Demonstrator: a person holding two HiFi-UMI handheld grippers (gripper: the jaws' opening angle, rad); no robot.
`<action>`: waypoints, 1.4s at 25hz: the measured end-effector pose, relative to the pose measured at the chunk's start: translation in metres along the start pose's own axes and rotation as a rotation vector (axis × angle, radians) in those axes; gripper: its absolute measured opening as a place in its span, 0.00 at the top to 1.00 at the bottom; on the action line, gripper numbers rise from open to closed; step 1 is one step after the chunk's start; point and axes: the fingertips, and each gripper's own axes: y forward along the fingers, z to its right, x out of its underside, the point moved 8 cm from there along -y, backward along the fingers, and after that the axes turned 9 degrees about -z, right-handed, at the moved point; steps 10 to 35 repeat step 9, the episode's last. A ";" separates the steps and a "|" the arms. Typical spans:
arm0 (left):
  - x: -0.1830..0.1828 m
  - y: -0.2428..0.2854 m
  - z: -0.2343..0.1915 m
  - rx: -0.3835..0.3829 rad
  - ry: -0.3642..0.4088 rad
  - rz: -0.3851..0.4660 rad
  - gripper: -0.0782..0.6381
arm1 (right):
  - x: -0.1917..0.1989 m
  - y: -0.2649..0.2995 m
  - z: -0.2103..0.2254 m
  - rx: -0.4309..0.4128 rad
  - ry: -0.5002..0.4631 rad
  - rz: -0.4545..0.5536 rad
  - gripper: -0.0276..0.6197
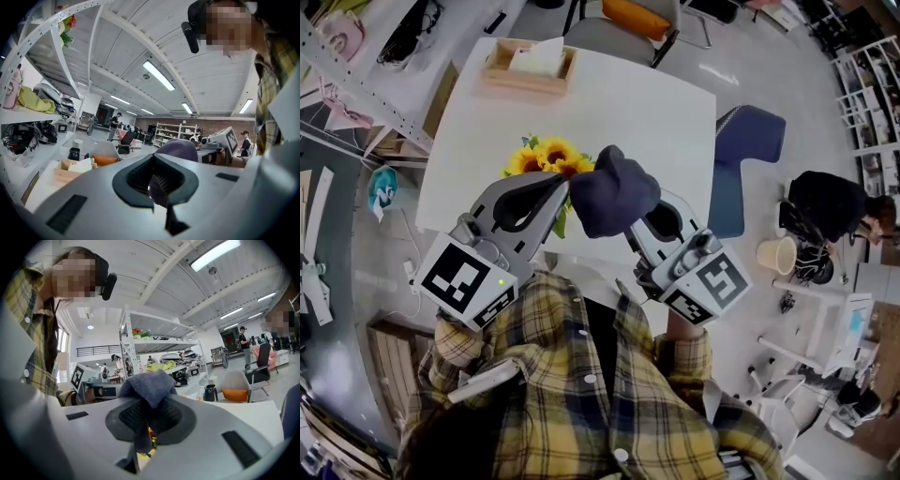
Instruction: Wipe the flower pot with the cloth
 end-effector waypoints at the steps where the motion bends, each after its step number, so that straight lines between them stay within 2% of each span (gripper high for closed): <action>1: 0.001 0.001 0.000 -0.001 0.000 -0.003 0.88 | 0.000 0.000 0.001 -0.001 0.001 -0.001 0.91; 9: 0.004 0.002 -0.011 -0.027 -0.003 -0.005 0.88 | 0.003 -0.002 0.014 0.017 0.013 0.001 0.91; 35: 0.004 0.002 -0.011 -0.027 -0.003 -0.005 0.88 | 0.003 -0.002 0.014 0.017 0.013 0.001 0.91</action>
